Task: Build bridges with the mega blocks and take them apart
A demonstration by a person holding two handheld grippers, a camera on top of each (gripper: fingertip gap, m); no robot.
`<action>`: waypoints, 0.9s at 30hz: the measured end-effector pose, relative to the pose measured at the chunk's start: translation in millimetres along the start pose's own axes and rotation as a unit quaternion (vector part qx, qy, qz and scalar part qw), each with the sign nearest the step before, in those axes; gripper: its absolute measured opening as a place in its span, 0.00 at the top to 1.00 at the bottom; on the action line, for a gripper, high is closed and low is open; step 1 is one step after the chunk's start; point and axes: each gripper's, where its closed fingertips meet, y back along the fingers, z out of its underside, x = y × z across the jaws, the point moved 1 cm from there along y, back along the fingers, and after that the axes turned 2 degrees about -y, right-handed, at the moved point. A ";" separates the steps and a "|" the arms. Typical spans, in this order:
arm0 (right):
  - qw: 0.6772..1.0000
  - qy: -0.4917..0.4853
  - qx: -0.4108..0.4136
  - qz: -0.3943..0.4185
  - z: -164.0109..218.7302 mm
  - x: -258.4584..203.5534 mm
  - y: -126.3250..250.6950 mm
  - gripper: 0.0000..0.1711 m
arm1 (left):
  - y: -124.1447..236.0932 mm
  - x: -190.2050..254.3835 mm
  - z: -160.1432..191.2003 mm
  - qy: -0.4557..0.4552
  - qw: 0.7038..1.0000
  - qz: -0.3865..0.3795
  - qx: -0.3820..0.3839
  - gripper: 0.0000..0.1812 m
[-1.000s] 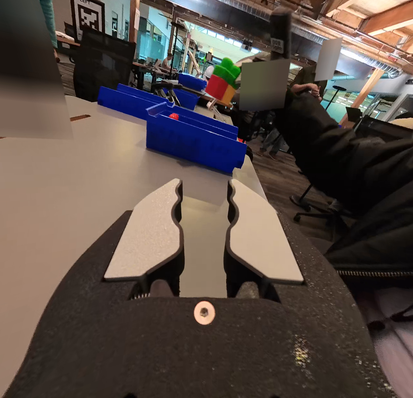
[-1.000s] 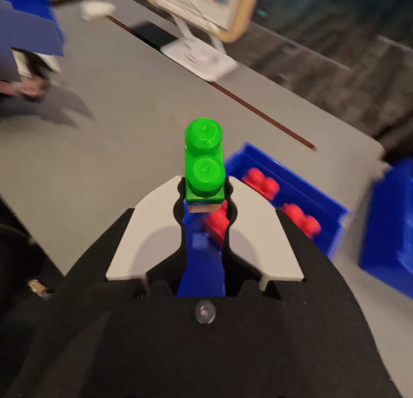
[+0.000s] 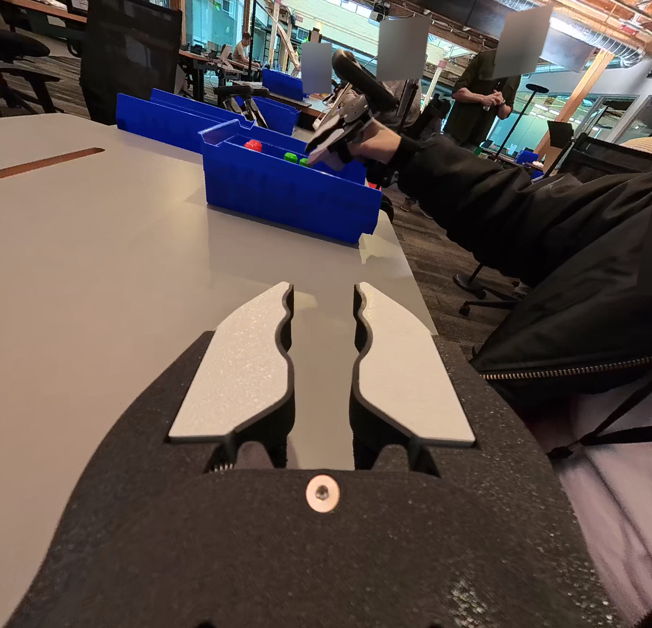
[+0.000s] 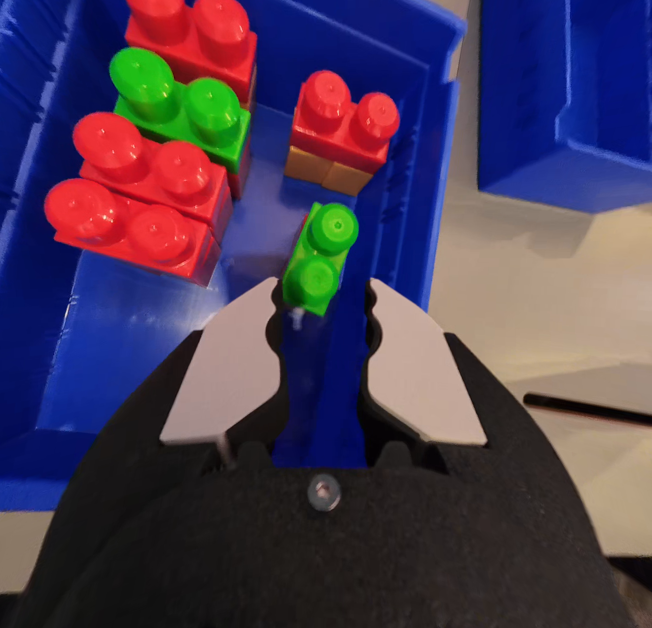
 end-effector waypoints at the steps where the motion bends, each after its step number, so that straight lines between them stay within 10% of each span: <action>1: 1.000 -0.014 -0.015 0.001 6.0 -1.9 3.8 0.79 | 0.2 0.6 -0.8 -0.002 1.000 -0.001 0.001 0.82; 3: 0.999 -0.028 -0.029 -0.018 17.6 -14.0 13.3 1.00 | 0.9 2.8 -3.5 -0.004 1.000 0.001 0.006 0.82; 14: 0.989 -0.020 -0.112 0.091 56.8 -1.1 -18.9 1.00 | -2.4 11.3 -5.0 -0.011 1.000 0.011 0.006 0.82; 27: 0.999 0.011 -0.052 -0.009 13.1 -32.8 -57.3 1.00 | -3.4 11.0 -2.9 -0.007 1.000 0.012 0.002 0.82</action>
